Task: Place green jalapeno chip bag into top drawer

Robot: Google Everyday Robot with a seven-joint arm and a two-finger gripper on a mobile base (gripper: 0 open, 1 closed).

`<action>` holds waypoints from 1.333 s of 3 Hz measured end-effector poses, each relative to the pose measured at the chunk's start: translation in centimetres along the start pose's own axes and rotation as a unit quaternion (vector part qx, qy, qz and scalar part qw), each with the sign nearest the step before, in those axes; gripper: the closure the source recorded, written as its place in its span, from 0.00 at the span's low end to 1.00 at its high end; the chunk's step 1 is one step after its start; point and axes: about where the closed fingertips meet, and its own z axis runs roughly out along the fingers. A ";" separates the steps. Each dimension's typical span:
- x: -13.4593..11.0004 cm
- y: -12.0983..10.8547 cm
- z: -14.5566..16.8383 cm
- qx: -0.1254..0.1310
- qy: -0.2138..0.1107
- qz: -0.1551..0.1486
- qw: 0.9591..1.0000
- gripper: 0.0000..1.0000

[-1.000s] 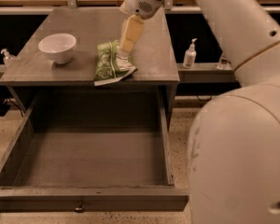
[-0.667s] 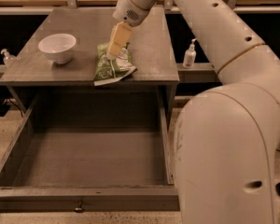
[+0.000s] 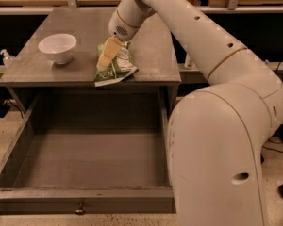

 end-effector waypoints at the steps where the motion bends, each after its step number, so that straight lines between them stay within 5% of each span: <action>1: -1.5 1.1 2.7 -0.017 0.017 0.010 1.000 0.24; 3: -2.9 2.0 4.2 -0.040 0.014 -0.004 0.999 0.86; 4: -3.7 2.2 3.5 -0.046 0.006 -0.040 0.998 1.00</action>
Offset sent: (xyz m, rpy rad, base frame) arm -0.0064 0.0512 -0.0209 -0.0404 0.0849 0.0048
